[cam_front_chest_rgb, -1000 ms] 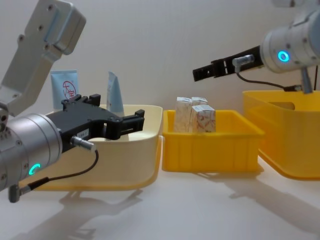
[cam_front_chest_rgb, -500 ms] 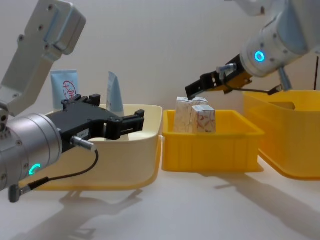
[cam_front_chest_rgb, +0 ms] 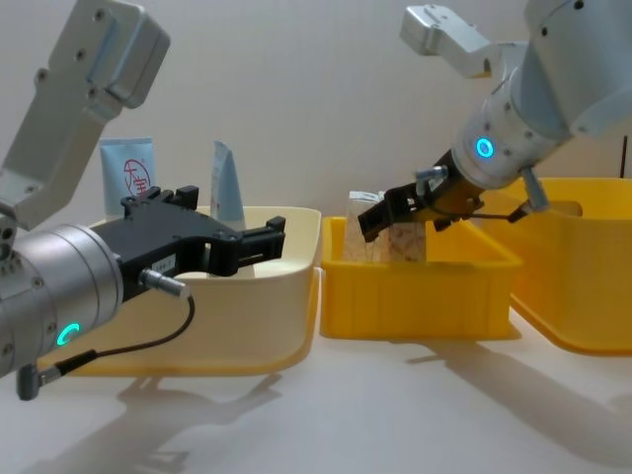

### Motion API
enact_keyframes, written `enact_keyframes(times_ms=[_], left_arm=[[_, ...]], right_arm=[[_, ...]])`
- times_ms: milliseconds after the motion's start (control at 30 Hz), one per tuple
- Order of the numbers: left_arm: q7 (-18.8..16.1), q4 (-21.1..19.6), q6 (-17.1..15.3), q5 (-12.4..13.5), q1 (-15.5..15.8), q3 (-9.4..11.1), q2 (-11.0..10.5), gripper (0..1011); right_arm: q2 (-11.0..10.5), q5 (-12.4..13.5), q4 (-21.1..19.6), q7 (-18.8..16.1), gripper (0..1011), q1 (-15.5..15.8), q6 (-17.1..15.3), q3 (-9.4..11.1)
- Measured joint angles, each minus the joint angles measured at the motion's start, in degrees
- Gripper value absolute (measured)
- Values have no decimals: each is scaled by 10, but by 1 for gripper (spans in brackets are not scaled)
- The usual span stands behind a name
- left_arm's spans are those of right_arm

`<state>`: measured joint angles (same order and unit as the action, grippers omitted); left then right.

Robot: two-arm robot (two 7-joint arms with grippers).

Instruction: Bimanual collaborative sorting of washing and personal care products

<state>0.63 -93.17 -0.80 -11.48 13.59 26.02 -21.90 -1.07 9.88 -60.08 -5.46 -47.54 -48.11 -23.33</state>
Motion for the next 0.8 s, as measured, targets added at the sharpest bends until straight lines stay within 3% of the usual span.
enact_keyframes(times_ms=[467,633,800], left_arm=[[0,0,0,0,0,0,0,1003],[0,0,0,0,0,0,0,1003],[0,0,0,0,0,0,0,1003]], right_arm=[[19,-6,51,3,967,-12,39,4],[23,-7,61,4,860,-14,47,5],[25,-8,67,4,688,-16,53,6]])
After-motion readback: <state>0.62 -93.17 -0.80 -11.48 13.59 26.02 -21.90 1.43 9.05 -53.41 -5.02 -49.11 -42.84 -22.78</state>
